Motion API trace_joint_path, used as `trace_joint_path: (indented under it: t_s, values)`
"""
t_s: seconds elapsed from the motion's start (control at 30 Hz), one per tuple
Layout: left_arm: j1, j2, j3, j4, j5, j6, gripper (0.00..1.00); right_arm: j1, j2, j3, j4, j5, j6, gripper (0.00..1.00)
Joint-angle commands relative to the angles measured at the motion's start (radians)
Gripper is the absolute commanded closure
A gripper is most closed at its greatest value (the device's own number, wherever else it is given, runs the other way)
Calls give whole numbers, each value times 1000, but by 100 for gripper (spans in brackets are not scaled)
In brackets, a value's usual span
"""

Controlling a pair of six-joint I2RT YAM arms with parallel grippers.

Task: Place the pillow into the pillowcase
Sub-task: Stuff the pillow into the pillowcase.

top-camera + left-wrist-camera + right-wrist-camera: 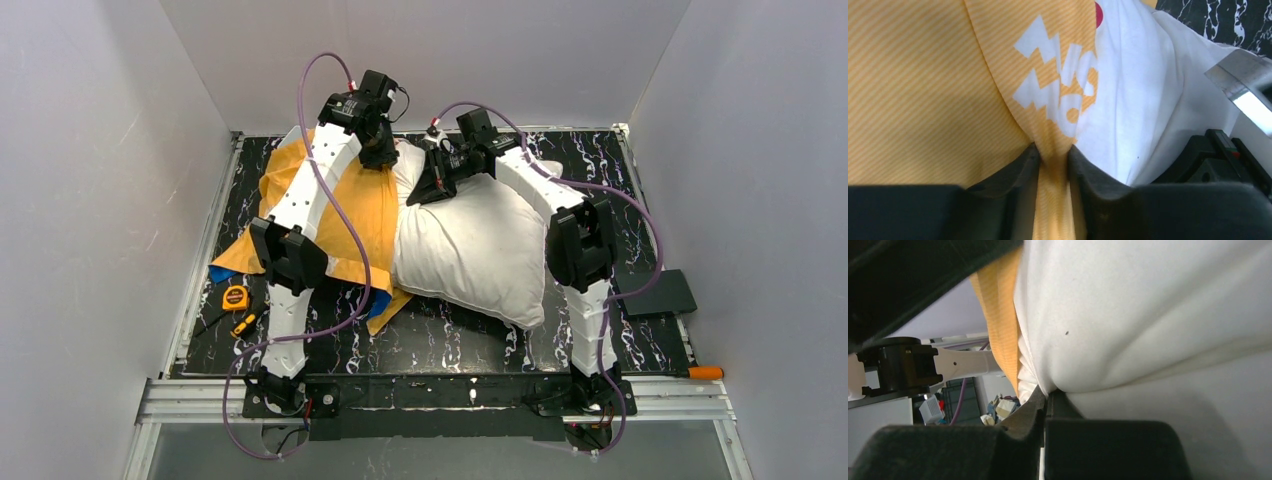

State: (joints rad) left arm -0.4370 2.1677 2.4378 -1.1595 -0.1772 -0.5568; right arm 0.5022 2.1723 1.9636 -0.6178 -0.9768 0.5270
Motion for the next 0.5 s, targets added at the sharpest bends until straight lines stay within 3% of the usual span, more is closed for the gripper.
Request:
trace_joint_path:
  t_s: [0.0,0.07,0.17,0.3,0.47]
  values:
    - [-3,-1,64,0,29,48,87,16,-36,-99,44,-18,76,99]
    - [-4,-28,65,36,78,49,100,16,-53,-151,197,-28,195,99]
    - [-4,-103,16,130,173,38,100,16,-69,-248,504,-43,456,99]
    - [-11,-170,-40,224,400,-54,100,18,-47,-350,962,-32,807,99]
    - [-81,-128,86,263,624,-162,100,32,36,-337,1257,10,1071,99]
